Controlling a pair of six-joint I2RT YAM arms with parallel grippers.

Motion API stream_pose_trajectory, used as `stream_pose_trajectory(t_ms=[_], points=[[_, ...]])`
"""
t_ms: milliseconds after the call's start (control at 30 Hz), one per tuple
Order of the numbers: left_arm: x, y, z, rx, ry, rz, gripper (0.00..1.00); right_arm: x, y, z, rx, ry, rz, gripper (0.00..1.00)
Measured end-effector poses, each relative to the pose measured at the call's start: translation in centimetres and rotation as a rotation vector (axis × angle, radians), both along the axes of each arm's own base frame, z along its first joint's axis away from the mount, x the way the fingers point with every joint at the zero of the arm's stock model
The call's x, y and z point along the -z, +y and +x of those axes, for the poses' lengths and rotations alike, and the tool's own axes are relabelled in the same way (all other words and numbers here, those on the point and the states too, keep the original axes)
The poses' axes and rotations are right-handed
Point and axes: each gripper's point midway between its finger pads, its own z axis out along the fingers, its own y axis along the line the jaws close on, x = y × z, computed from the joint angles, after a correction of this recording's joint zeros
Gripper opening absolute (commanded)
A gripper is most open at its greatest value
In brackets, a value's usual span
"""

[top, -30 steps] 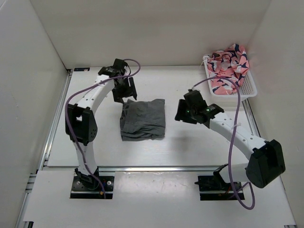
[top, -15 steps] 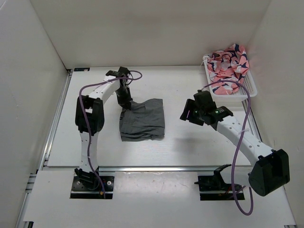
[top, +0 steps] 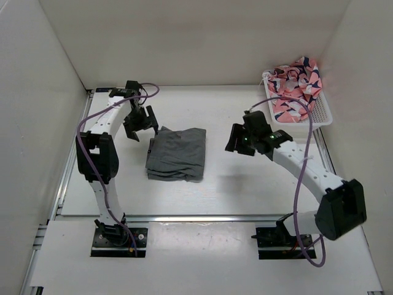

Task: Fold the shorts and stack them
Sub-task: Fold the shorts

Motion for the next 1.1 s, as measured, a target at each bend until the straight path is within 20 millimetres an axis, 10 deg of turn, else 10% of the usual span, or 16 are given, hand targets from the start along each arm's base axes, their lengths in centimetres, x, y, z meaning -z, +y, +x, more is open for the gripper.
stream_pose_trajectory(t_ms=[133, 167, 267, 567, 700, 800, 867, 1100], points=[[0.4, 0.5, -0.4, -0.014, 0.014, 0.026, 0.60, -0.7, 4.5, 2.0, -0.131, 0.013, -0.001, 0.11], [0.5, 0.2, -0.6, -0.009, 0.010, 0.029, 0.33, -0.8, 5.8, 2.7, -0.163, 0.007, -0.002, 0.08], [1.7, -0.7, -1.7, 0.016, 0.032, 0.026, 0.10, -0.3, 9.6, 4.5, -0.230, 0.006, 0.006, 0.06], [9.1, -1.5, -5.1, 0.047, 0.187, 0.011, 0.10, 9.5, 14.3, 5.8, -0.295, 0.208, -0.010, 0.08], [8.9, -1.5, -5.0, 0.060, 0.174, 0.022, 0.37, 11.8, 14.5, 5.5, -0.273, 0.290, -0.020, 0.20], [7.9, -0.9, -5.0, 0.068, 0.148, 0.071, 0.75, 10.1, 14.3, 5.8, -0.257, 0.262, -0.019, 0.69], [6.1, -0.4, -4.8, 0.072, 0.109, 0.100, 0.77, 7.5, 13.7, 5.9, -0.250, 0.213, -0.025, 0.95], [-8.3, 1.6, -3.7, 0.000, -0.305, 0.147, 0.99, -9.3, 8.5, 5.1, -0.159, -0.190, -0.009, 0.97]])
